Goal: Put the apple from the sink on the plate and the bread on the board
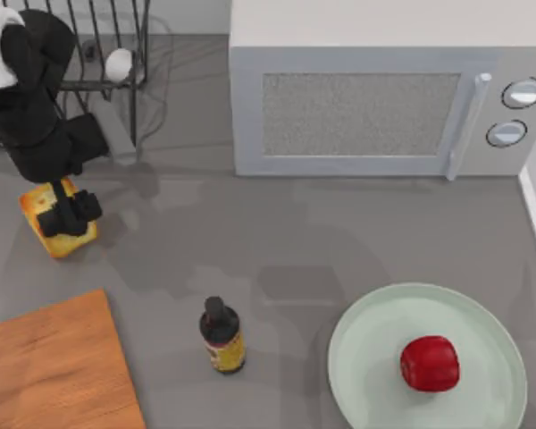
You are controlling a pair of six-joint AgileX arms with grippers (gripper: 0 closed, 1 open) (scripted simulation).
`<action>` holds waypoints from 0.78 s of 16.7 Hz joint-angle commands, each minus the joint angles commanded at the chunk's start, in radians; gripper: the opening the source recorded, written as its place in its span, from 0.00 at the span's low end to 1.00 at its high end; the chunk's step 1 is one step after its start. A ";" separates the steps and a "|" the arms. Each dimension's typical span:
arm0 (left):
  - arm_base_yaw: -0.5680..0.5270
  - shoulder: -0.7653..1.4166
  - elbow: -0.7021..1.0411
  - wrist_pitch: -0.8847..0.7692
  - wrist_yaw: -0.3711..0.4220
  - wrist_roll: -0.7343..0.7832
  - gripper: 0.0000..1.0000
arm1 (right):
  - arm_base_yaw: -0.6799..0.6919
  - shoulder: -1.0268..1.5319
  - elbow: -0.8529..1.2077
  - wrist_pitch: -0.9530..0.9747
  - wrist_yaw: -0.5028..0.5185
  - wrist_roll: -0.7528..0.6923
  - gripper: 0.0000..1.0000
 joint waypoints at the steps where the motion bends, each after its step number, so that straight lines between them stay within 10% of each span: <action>1: 0.000 0.000 0.000 0.000 0.000 0.000 0.47 | 0.000 0.000 0.000 0.000 0.000 0.000 1.00; 7: 0.000 0.000 0.000 0.000 0.000 0.000 0.02 | 0.000 0.000 0.000 0.000 0.000 0.000 1.00; 13: 0.000 0.000 0.000 0.000 0.000 0.000 0.00 | 0.000 0.000 0.000 0.000 0.000 0.000 1.00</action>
